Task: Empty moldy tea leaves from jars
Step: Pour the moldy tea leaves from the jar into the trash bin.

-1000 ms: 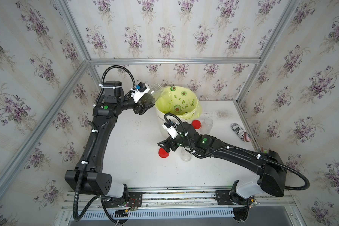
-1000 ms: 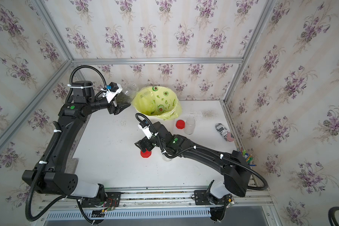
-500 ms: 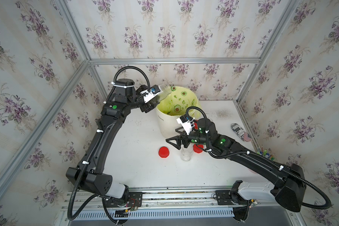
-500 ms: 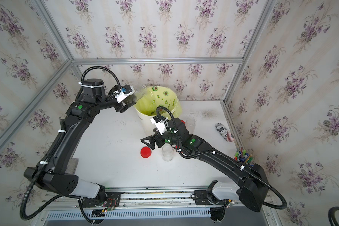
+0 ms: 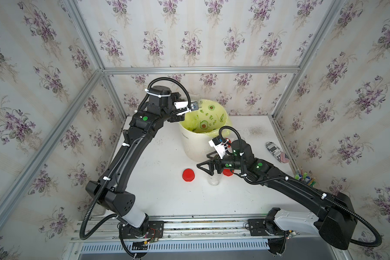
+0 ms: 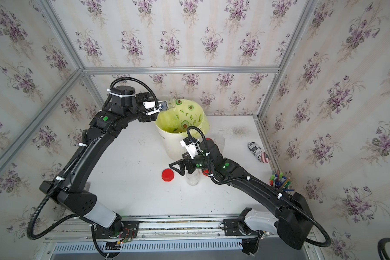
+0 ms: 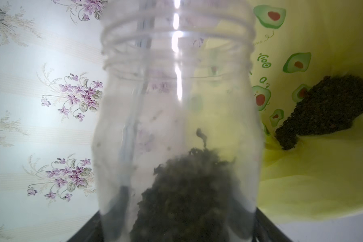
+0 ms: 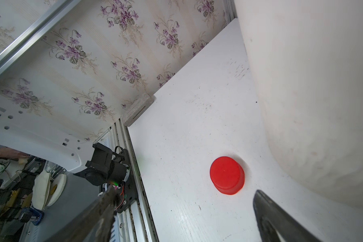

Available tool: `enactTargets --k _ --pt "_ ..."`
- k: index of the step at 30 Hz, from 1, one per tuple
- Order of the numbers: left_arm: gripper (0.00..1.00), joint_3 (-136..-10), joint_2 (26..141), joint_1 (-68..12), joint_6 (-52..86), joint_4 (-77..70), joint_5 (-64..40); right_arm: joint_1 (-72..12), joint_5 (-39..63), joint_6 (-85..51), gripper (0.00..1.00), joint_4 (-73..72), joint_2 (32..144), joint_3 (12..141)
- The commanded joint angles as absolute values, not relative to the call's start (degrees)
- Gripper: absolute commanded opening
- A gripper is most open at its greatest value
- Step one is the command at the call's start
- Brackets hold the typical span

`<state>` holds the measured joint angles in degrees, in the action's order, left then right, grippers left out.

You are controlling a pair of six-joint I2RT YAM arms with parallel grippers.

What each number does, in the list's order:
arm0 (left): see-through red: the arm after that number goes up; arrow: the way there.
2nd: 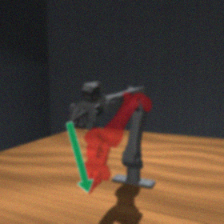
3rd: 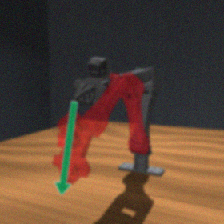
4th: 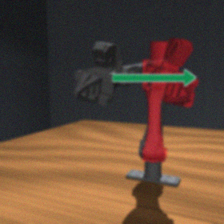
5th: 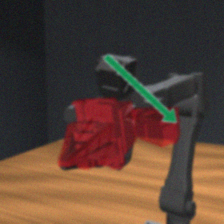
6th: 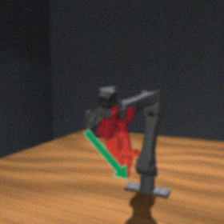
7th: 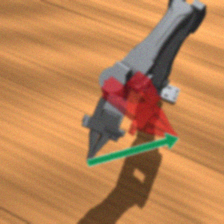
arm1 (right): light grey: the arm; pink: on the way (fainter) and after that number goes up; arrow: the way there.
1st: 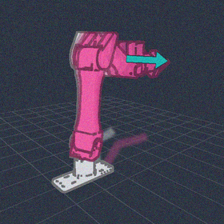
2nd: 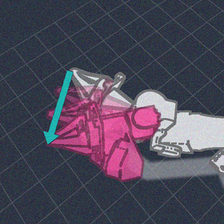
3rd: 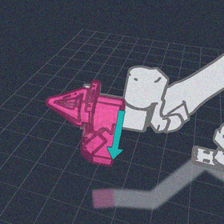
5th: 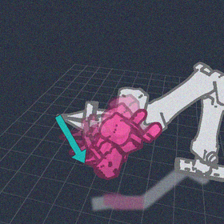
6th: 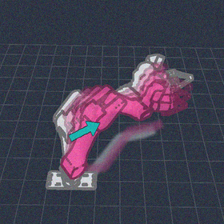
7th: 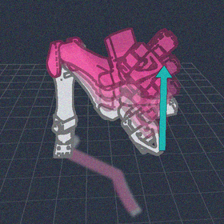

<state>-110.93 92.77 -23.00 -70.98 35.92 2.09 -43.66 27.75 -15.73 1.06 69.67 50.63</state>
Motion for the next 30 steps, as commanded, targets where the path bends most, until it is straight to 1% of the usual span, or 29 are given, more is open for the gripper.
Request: enactTargets --k 1,3,16,30 --pt "0.79 -112.5 94.2 -24.2 -80.1 35.1 10.9 -43.3 29.9 -17.0 0.99 -2.5 69.9 50.5" --pt "0.79 -113.1 94.9 -25.4 -83.7 35.1 14.5 -42.9 30.5 -17.1 0.99 -3.3 70.2 50.4" --pt "0.8 -115.8 97.7 -30.9 -99.0 34.3 26.1 -42.6 35.2 -21.2 0.99 -11.5 70.9 46.3" --pt "0.81 -115.0 99.5 -31.4 -103.4 31.7 28.8 -42.6 37.0 -23.9 0.99 -16.1 71.7 44.5"
